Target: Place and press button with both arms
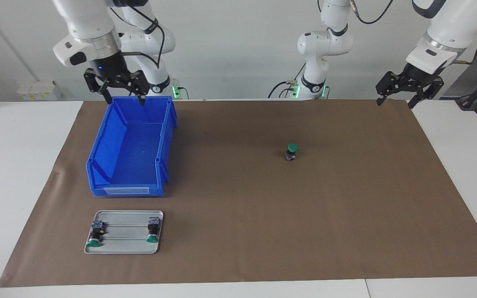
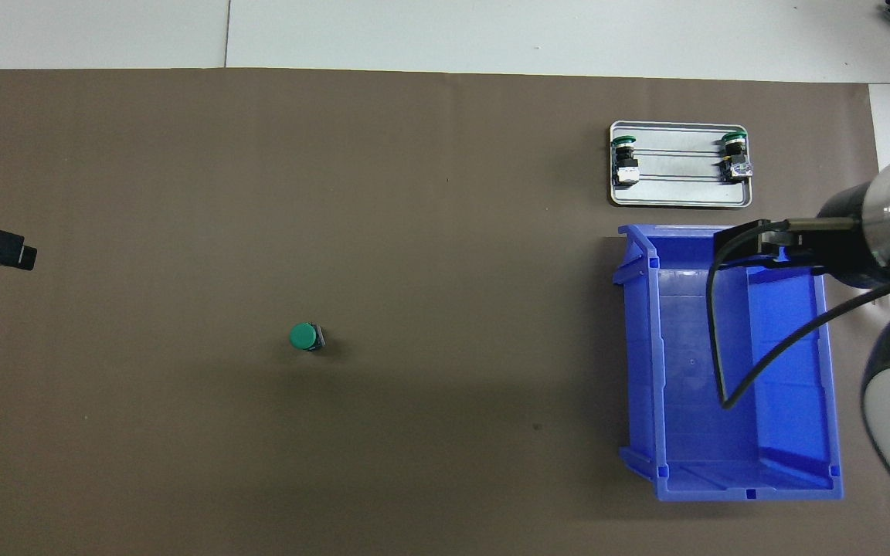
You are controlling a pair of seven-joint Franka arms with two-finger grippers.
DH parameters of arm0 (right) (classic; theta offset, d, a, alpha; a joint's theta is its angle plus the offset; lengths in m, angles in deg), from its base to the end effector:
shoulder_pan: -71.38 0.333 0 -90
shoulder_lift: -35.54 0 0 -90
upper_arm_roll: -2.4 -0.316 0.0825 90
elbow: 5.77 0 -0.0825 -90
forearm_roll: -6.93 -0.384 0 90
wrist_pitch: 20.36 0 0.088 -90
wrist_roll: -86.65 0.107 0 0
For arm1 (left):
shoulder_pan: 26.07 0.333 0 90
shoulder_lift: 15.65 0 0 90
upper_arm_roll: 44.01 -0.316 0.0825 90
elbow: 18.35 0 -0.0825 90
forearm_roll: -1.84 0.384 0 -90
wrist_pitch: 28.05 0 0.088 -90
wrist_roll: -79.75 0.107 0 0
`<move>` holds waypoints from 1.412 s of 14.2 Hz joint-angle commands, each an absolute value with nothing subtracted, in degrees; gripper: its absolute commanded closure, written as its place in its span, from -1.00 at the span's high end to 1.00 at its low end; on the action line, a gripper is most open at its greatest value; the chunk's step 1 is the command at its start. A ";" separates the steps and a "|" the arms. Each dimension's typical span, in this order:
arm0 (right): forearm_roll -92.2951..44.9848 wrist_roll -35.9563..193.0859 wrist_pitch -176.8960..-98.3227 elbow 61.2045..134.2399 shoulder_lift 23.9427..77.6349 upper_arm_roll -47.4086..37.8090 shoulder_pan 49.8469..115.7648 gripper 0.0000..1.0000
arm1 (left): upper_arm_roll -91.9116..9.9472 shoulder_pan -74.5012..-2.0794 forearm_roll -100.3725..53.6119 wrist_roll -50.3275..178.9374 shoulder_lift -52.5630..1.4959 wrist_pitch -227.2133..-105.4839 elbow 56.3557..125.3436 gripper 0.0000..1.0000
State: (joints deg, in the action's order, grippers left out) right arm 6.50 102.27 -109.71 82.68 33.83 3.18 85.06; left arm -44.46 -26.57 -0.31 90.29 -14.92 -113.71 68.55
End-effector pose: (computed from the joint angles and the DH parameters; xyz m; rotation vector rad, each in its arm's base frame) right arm 0.5306 0.1222 0.6526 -3.1211 0.0737 -0.0659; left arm 0.5431 -0.0047 0.6503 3.0898 -0.2905 -0.0084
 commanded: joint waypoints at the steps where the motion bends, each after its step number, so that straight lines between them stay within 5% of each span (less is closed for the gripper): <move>1: 3.43 110.51 -116.75 85.80 34.74 3.19 92.53 1.00 | -44.71 -26.69 0.61 90.03 -13.28 -113.04 70.42 1.00; 4: 3.51 114.68 -124.15 88.01 37.88 3.19 101.06 1.00 | -44.80 -26.16 0.61 90.03 -13.28 -113.04 70.42 1.00; 14: 14.20 134.18 -148.50 76.17 68.47 3.28 122.53 1.00 | -45.15 -26.07 0.61 90.03 -13.28 -113.04 70.42 1.00; 20: 17.21 137.36 -152.55 75.88 71.04 3.28 124.29 1.00 | -45.15 -26.07 0.61 90.03 -13.28 -113.04 70.42 1.00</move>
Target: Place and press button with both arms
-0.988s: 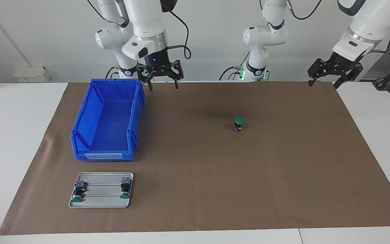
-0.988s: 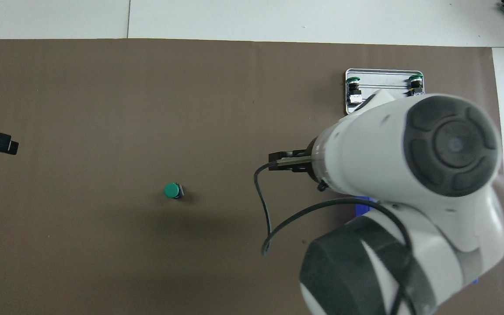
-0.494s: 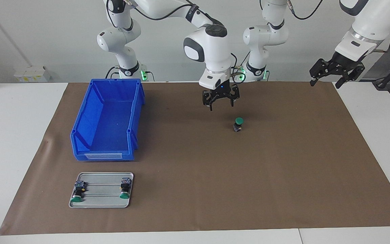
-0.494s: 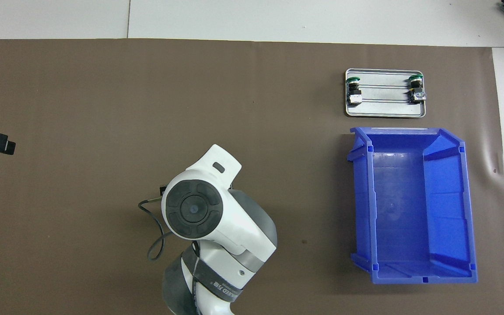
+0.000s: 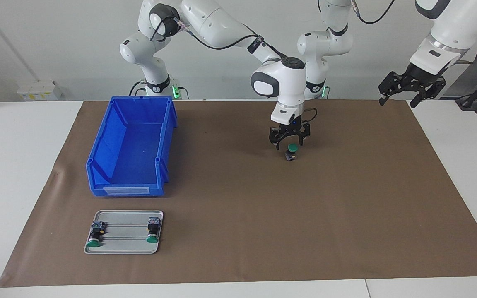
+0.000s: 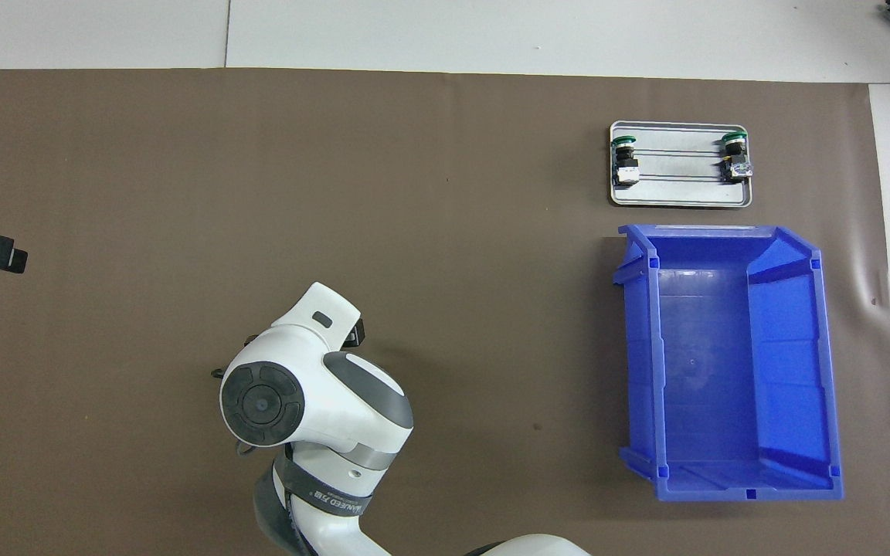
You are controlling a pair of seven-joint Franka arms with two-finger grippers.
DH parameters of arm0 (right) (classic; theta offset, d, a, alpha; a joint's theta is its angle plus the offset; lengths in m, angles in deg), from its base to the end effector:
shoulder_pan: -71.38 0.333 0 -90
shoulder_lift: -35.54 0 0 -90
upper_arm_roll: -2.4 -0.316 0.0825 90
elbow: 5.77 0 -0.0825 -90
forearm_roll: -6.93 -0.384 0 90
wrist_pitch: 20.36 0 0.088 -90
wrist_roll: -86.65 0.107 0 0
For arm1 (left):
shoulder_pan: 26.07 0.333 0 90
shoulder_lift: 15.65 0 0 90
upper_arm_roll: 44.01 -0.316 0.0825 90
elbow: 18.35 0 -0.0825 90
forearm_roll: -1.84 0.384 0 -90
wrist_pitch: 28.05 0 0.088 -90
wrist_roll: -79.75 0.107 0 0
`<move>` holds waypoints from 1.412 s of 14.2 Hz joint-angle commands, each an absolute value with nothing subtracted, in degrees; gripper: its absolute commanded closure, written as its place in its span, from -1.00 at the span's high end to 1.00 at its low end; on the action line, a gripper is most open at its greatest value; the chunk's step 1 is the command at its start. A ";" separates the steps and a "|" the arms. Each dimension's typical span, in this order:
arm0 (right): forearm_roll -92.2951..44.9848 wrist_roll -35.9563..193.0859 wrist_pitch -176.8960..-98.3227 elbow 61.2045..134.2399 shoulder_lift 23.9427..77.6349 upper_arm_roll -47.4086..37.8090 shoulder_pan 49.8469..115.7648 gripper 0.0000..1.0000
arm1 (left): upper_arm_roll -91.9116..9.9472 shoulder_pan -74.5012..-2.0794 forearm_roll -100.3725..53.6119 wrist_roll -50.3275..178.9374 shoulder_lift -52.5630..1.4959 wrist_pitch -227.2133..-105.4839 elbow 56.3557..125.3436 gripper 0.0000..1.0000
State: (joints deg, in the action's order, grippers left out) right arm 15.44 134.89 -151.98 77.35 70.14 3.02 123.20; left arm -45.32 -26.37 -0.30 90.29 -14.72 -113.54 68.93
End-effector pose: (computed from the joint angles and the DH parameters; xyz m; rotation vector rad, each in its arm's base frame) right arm 0.4630 0.5733 0.3582 -3.0083 -0.2103 -0.3859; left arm 0.5417 0.0054 0.6488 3.0915 -0.2618 -0.0173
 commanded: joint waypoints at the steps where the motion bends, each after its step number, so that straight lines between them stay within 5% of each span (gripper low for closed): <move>1: 17.74 137.28 -152.64 75.97 71.13 3.28 124.20 1.00 | -45.15 -26.07 0.61 90.03 -13.28 -113.04 70.42 1.00; 7: 23.63 137.89 -158.00 77.38 73.68 3.19 124.29 1.00 | -45.15 -26.07 0.61 90.03 -13.28 -113.04 70.42 1.00; 13: 23.28 138.07 -154.14 76.67 73.68 3.19 124.55 1.00 | -45.07 -26.07 0.61 90.03 -13.28 -113.04 70.42 1.00; 20: 23.28 137.89 -152.37 76.41 73.59 3.19 124.47 0.63 | -45.15 -26.07 0.61 90.03 -13.28 -113.04 70.42 1.00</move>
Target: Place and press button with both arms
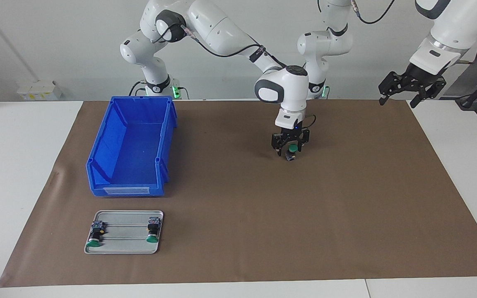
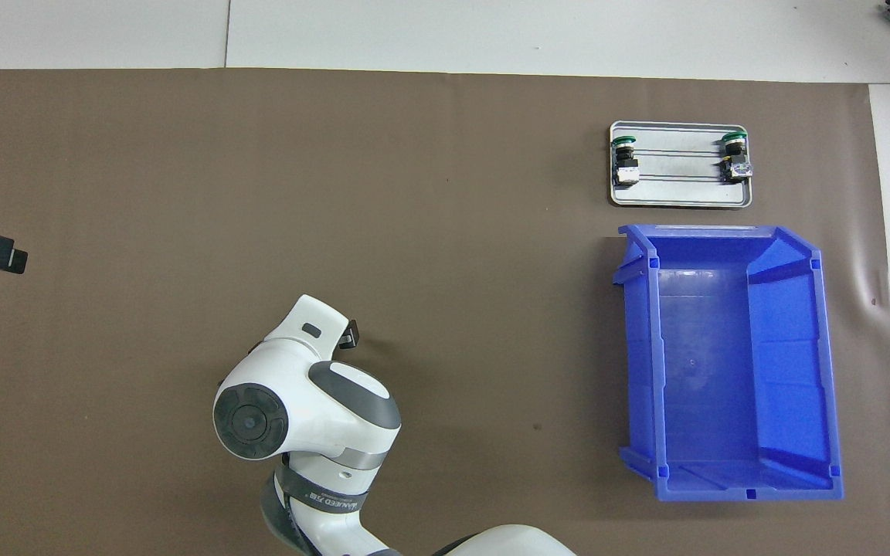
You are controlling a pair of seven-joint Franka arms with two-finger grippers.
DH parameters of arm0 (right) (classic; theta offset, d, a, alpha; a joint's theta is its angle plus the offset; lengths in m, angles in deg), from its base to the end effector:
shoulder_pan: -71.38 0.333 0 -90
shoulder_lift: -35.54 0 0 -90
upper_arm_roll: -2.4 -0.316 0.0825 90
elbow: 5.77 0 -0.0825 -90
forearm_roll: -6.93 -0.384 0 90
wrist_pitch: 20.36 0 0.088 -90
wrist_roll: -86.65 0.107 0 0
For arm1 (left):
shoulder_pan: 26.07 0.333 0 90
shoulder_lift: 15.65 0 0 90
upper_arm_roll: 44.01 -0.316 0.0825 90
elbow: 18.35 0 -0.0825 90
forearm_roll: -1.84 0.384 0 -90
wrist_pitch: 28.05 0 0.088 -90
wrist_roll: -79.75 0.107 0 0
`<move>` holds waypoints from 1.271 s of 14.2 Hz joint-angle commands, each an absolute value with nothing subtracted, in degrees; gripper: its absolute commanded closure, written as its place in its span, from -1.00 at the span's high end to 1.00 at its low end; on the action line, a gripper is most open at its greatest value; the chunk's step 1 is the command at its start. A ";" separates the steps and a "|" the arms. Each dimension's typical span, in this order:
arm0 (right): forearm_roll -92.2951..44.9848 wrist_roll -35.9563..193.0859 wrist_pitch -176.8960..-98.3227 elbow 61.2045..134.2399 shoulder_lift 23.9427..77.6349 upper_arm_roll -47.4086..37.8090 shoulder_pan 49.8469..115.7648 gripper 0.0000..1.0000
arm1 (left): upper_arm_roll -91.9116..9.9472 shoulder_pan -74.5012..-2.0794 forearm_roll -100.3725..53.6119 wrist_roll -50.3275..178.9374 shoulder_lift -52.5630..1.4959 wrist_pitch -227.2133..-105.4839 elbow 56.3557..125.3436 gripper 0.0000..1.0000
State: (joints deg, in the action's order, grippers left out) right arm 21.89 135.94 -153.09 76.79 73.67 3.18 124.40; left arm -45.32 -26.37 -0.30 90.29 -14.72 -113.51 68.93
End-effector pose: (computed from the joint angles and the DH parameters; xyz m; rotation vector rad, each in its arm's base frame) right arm 0.4560 0.5841 0.3199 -3.0653 -0.3275 -0.4665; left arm 0.5416 0.0054 0.6488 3.0915 -0.2619 -0.0181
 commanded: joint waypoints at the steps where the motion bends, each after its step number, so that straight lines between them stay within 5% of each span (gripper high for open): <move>1: 23.19 137.89 -152.37 76.41 73.59 3.19 124.47 0.60 | -45.15 -26.07 0.61 90.03 -13.28 -113.04 70.42 1.00; 2: 23.19 137.89 -152.37 76.41 73.59 3.19 124.47 0.54 | -45.15 -26.07 0.61 90.03 -13.28 -113.04 70.42 1.00; 3: 23.19 137.89 -152.37 76.41 73.59 3.19 124.47 0.06 | -45.15 -26.07 0.61 90.03 -13.28 -113.04 70.42 1.00; 4: 22.93 137.98 -152.29 76.41 73.59 3.19 124.47 -0.84 | -45.15 -26.07 0.61 90.03 -13.28 -113.04 70.42 1.00; 5: 22.23 138.24 -152.11 76.32 73.68 3.19 124.47 -1.00 | -45.15 -26.07 0.61 90.03 -13.28 -113.04 70.42 1.00; 12: 19.50 138.51 -150.01 76.32 69.56 3.37 123.50 -1.00 | -45.15 -26.07 0.61 90.03 -13.28 -113.04 70.42 1.00; 18: 19.50 136.94 -144.21 84.49 50.94 3.63 115.61 -1.00 | -45.15 -26.07 0.61 90.03 -13.28 -113.04 70.42 1.00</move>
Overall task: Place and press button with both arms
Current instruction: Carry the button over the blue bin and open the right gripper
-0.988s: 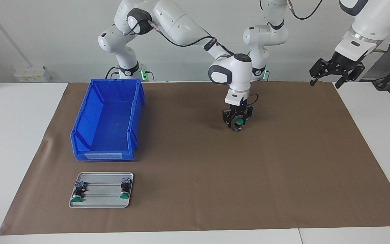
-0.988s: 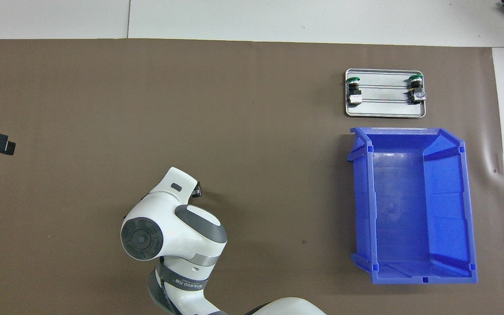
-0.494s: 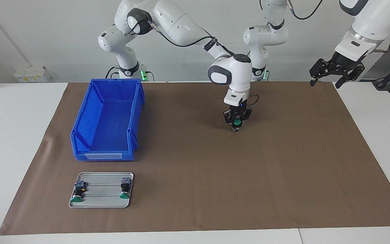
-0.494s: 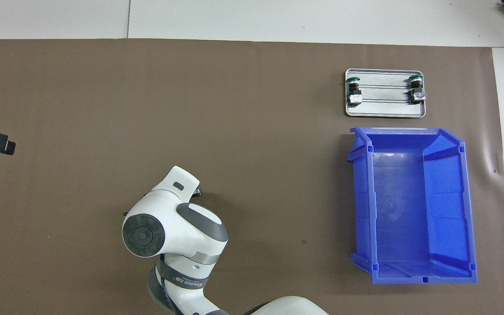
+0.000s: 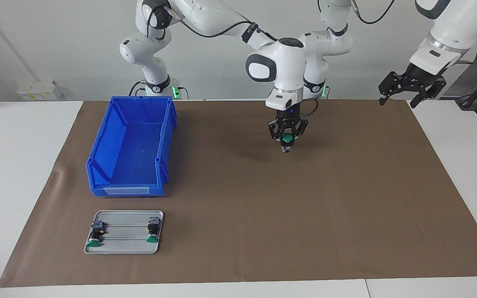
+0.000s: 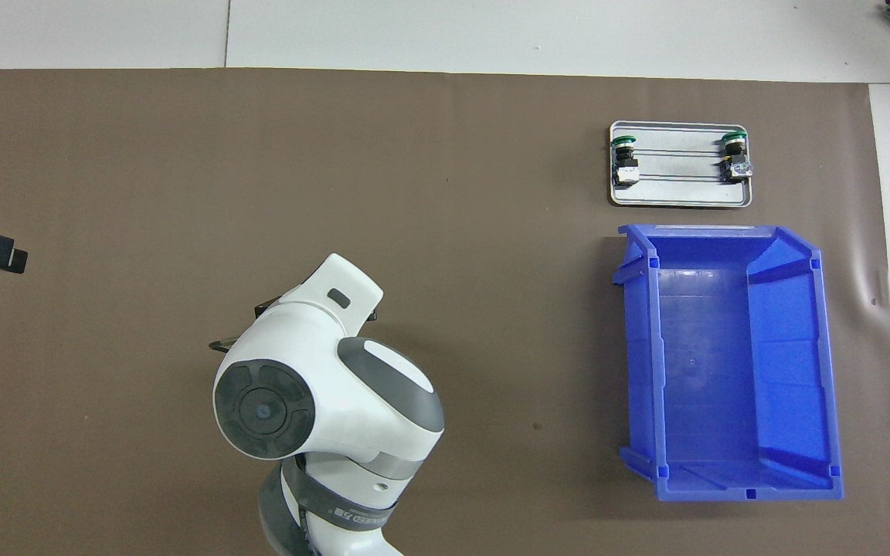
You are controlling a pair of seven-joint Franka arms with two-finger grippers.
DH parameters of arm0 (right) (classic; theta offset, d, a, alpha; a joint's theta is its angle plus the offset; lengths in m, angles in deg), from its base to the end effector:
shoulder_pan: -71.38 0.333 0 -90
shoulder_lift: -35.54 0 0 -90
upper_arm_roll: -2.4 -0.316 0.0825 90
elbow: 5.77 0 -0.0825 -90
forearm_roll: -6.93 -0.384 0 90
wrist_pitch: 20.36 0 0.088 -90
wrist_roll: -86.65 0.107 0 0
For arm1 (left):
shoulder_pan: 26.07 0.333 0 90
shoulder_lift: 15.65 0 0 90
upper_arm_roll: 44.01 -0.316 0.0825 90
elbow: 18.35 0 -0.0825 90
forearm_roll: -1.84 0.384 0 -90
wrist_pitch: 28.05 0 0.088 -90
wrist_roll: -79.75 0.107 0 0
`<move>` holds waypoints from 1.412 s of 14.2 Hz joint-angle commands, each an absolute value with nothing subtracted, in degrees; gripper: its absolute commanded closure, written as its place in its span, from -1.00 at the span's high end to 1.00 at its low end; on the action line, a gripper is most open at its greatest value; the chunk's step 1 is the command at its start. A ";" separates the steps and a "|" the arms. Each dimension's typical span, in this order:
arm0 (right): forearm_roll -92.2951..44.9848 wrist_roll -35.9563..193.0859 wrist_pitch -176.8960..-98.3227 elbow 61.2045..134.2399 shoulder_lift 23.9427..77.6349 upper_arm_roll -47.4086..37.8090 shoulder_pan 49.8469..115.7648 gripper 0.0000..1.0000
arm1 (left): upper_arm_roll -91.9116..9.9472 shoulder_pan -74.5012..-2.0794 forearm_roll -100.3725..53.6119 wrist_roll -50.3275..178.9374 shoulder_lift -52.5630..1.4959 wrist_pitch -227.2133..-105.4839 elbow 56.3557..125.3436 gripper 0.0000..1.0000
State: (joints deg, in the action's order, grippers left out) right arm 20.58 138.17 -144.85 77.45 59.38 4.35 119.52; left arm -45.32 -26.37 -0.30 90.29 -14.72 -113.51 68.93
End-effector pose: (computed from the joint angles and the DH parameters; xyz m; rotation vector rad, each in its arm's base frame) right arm 0.4956 0.5095 0.4805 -3.0118 -0.0260 -0.5656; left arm 0.5416 0.0054 0.6488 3.0915 -0.2619 -0.0181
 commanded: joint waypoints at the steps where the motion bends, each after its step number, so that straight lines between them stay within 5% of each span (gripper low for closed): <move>1: 19.33 134.14 -141.59 84.85 47.87 3.54 112.89 -1.00 | -45.15 -26.07 0.61 90.03 -13.28 -113.04 70.42 1.00; 6: 13.72 114.99 -131.47 84.85 38.97 3.54 96.55 -1.00 | -45.15 -26.07 0.61 90.03 -13.28 -113.04 70.42 1.00; 11: 9.50 93.56 -130.48 88.35 38.44 3.54 80.29 -1.00 | -45.15 -26.07 0.61 90.03 -13.28 -113.04 70.42 1.00; 14: 9.22 88.32 -132.86 94.67 37.56 3.54 75.69 -1.00 | -45.15 -26.07 0.61 90.03 -13.28 -113.04 70.42 1.00; 18: 8.26 87.88 -143.74 115.04 30.10 3.63 72.88 -1.00 | -45.15 -26.07 0.61 90.03 -13.28 -113.04 70.42 1.00; 20: 5.97 87.45 -146.30 119.29 30.43 3.72 71.13 -1.00 | -45.15 -26.07 0.61 90.03 -13.28 -113.04 70.42 1.00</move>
State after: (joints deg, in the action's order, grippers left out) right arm 8.76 89.13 -142.39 111.61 34.07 4.45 73.75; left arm -45.31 -26.37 -0.30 90.29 -14.72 -113.49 68.93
